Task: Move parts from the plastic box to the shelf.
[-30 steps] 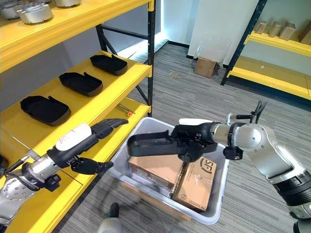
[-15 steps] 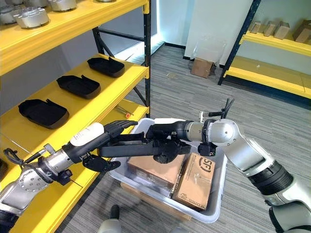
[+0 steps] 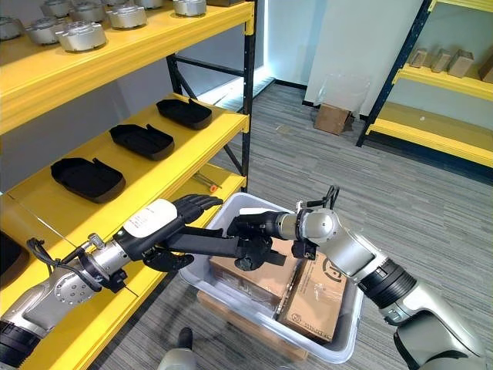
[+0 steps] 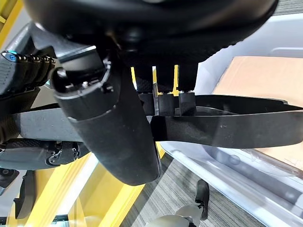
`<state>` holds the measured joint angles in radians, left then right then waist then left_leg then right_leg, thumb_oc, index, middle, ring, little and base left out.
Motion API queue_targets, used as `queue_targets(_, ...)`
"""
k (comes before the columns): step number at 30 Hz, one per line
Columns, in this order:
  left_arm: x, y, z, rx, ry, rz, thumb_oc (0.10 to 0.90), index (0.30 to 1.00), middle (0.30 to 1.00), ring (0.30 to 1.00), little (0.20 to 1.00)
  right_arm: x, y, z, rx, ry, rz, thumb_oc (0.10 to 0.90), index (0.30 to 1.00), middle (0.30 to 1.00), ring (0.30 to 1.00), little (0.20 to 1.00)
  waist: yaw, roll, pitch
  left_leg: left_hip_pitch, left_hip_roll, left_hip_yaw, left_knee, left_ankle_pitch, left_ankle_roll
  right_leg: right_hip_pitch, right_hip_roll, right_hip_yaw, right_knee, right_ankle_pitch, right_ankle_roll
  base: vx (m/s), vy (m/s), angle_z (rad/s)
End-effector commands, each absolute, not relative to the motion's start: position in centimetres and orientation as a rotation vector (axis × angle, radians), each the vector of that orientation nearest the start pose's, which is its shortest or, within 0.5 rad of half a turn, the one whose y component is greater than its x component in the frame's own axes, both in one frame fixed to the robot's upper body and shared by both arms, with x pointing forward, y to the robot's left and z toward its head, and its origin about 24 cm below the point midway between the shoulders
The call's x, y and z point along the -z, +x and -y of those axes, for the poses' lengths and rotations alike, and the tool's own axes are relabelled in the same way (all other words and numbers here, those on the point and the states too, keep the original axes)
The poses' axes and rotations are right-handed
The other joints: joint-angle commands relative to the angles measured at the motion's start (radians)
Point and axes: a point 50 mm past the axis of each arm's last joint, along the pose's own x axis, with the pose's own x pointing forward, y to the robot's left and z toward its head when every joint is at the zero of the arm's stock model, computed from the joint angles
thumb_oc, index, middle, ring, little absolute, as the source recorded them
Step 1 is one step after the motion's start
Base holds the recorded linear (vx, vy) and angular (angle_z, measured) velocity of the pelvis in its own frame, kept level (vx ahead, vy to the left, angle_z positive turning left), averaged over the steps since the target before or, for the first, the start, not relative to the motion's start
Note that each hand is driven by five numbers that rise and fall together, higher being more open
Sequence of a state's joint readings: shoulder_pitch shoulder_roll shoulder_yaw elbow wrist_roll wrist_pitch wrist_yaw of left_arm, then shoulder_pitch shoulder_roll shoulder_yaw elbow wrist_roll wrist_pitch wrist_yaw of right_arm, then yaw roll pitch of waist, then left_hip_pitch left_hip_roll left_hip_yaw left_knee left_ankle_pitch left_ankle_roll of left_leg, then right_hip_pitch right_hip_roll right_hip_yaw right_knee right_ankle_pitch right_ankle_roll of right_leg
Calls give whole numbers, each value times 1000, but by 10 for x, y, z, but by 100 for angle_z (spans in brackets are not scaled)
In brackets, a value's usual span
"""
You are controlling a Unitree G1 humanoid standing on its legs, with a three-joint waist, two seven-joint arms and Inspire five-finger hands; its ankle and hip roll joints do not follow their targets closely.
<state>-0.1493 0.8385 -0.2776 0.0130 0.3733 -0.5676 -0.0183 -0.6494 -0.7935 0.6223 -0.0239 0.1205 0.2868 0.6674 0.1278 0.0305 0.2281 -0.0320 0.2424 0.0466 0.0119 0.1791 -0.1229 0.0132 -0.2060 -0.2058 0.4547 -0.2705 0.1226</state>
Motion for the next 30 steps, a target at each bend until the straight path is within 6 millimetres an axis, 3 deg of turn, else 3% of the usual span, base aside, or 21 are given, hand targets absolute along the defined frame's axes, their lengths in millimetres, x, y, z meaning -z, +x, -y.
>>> queue_targets(1, -150, 257, -161, 530, 996, 825, 900, 1000, 1000, 1000, 1000, -214, 309, 83, -1074, -852, 297, 400, 300, 300, 300, 300, -9, -47, -65, -31, 21, -13, -57, 37, -22, 119, 53, -67, -118, 44, -84, 0, 0, 0)
queue_targets(7, -139, 258, -155, 588, 963, 733, 900, 1000, 1000, 1000, 1000, -216, 304, 81, -1106, -849, 327, 400, 300, 300, 300, 300, -15, -50, -63, -36, 22, -10, -56, 39, -24, 115, 58, -59, -119, 44, -80, -4, 2, 2)
queue_targets(12, -121, 254, -148, 624, 876, 631, 900, 1000, 1000, 1000, 1000, -215, 305, 70, -1143, -853, 322, 400, 300, 300, 300, 300, -12, -36, -62, -21, 24, -12, -60, 39, -25, 111, 53, -49, -115, 50, -84, 27, 29, 0)
queue_targets(14, -115, 257, -152, 522, 943, 605, 900, 1000, 1000, 1000, 1000, -210, 305, 68, -1162, -828, 314, 400, 300, 300, 300, 300, -6, -37, -60, -26, 27, -9, -63, 43, -27, 117, 53, -50, -126, 51, -81, -12, -16, 0)
queue_targets(20, -106, 262, -157, 477, 975, 526, 900, 1000, 1000, 1000, 1000, -209, 304, 66, -1160, -779, 327, 400, 300, 300, 300, 300, 11, -41, -49, -43, 26, -24, -58, 44, -28, 111, 56, -70, -95, 30, -87, -15, -29, 0)
queue_targets(30, -108, 259, -162, 461, 965, 530, 900, 1000, 1000, 1000, 1000, -208, 307, 75, -1121, -765, 319, 400, 300, 300, 300, 300, 31, -44, -48, -47, 8, -54, -51, 42, -22, 121, 56, -94, -60, 10, -97, 23, -13, 12)
